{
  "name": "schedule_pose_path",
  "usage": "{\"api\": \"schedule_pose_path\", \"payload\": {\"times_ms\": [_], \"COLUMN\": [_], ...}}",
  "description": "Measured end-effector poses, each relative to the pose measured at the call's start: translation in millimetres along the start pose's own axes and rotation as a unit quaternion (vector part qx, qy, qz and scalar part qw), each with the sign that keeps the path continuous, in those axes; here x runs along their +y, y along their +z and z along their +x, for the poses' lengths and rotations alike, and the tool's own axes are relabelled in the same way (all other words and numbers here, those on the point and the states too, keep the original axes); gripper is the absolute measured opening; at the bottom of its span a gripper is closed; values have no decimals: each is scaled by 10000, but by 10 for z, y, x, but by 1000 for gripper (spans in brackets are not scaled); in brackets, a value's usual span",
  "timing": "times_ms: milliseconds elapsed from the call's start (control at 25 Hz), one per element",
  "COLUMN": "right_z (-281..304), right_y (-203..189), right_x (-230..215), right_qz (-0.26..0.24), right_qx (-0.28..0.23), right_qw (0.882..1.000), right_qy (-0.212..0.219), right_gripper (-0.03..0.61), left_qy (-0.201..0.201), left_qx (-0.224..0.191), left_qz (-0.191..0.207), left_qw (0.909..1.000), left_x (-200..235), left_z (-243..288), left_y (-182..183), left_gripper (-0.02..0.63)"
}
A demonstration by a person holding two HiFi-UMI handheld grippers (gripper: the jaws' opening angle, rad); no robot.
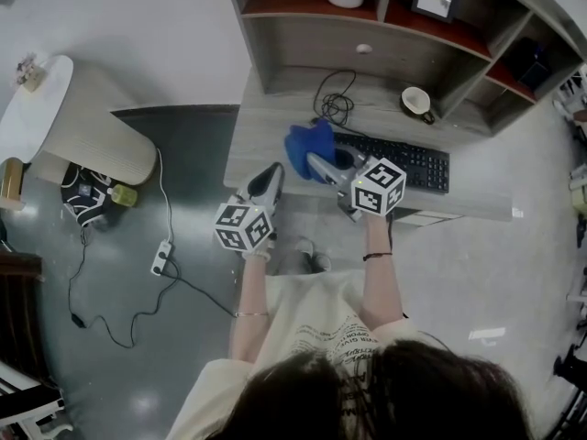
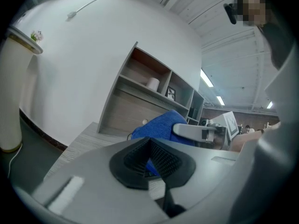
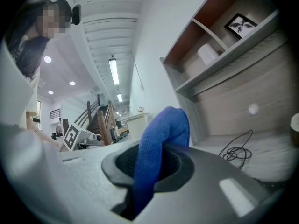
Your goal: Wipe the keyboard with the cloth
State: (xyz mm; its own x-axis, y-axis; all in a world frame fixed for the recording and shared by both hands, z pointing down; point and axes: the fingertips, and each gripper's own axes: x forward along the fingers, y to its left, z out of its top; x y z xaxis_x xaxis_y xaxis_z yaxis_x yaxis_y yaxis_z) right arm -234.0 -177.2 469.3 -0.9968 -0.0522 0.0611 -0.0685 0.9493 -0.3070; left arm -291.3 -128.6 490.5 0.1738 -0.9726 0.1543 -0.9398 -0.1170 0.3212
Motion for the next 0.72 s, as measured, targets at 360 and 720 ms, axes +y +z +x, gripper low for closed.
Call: {"api": "schedule_pose_path", "payload": {"times_ms": [360, 720], "right_z": [-69, -86], "right_y": [114, 195], "right_x": [30, 16], "right_qz": [-64, -113], "right_qx": [-137, -198], "right_qw": [9998, 9996], "right_qy": [97, 157], "right_gripper": [52, 52], "left_qy": [34, -1], "left_qx": [-74, -64], "left_qz": [119, 203], "left_qw": [9999, 9998], "left_x": [-65, -111], "left_z": [-10, 31], "left_y": [78, 126], "left_gripper": [-3, -2]}}
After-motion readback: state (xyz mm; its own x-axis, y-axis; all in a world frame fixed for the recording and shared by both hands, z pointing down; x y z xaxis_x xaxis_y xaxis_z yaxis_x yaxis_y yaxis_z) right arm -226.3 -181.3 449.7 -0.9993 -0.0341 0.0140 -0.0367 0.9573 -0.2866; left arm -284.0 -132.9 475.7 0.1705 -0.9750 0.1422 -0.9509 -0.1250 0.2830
